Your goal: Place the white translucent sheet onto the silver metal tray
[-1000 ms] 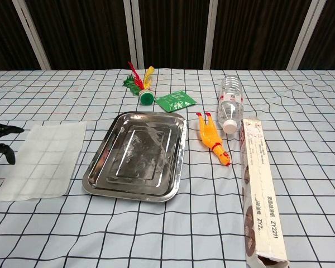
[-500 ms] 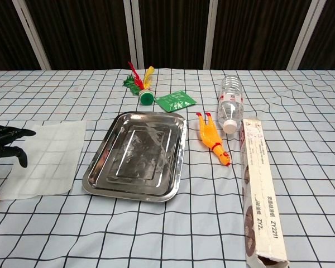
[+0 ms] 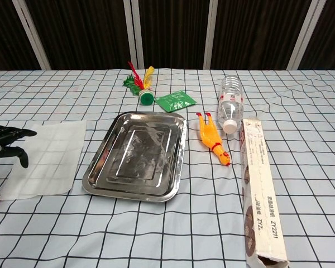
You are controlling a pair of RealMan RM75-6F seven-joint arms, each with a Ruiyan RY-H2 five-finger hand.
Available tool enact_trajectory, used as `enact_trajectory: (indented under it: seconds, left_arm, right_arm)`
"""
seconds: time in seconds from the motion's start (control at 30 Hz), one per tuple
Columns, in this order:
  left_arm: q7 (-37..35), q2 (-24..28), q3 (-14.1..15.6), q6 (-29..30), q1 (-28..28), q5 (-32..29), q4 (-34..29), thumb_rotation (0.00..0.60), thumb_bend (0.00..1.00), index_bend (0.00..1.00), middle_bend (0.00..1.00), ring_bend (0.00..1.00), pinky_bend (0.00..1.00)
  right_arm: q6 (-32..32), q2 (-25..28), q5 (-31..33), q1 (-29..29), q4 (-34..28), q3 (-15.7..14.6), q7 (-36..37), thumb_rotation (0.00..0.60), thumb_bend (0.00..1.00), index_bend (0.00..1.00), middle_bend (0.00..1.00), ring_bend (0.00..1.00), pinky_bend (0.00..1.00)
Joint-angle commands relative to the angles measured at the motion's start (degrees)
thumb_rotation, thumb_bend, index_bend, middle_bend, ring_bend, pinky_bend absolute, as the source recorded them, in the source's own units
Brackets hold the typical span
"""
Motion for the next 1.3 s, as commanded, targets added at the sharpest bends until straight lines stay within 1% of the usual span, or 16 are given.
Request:
enact_trajectory:
  seconds: [0.03, 0.37, 0.77, 1.03, 1.13, 1.3]
  left_arm:
    - [0.4, -0.4, 0.1, -0.3, -0.3, -0.1, 0.2, 0.600, 0.25, 0.35, 0.00, 0.00, 0.00]
    - [0.9, -1.1, 0.1, -0.6, -0.6, -0.6, -0.3, 0.600, 0.32, 0.36, 0.00, 0.00, 0.00]
    - [0.7, 1.3, 0.1, 0.5, -1.0, -0.3, -3.8, 0.600, 0.32, 0.36, 0.00, 0.00, 0.00]
    - [1.4, 0.9, -0.3, -0.7, -1.6, -1.5, -4.4, 0.600, 0.35, 0.37, 0.00, 0.00, 0.00]
    - [1.7, 0.5, -0.3, -1.0, -1.8, -1.7, -4.2, 0.600, 0.35, 0.40, 0.00, 0.00, 0.00]
    - [1.7, -1.0, -0.7, -0.4, -2.2, -1.5, -3.9, 0.600, 0.39, 0.51, 0.02, 0.00, 0.00]
  right_arm:
    - [0.0, 0.0, 0.0, 0.0, 0.0, 0.0, 0.1, 0.600, 0.29, 0.00, 0.00, 0.00, 0.00]
    - [0.1, 0.0, -0.1, 0.0, 0.1, 0.0, 0.3, 0.600, 0.29, 0.00, 0.00, 0.00, 0.00]
    - [0.1, 0.0, -0.2, 0.0, 0.1, 0.0, 0.1, 0.600, 0.29, 0.00, 0.00, 0.00, 0.00]
    - [0.0, 0.0, -0.1, 0.0, 0.0, 0.0, 0.0, 0.600, 0.29, 0.00, 0.00, 0.00, 0.00]
    - [0.0, 0.0, -0.1, 0.0, 0.0, 0.0, 0.1, 0.600, 0.29, 0.00, 0.00, 0.00, 0.00]
    - [-0.1, 0.0, -0.1, 0.0, 0.1, 0.0, 0.2, 0.600, 0.29, 0.00, 0.00, 0.00, 0.00]
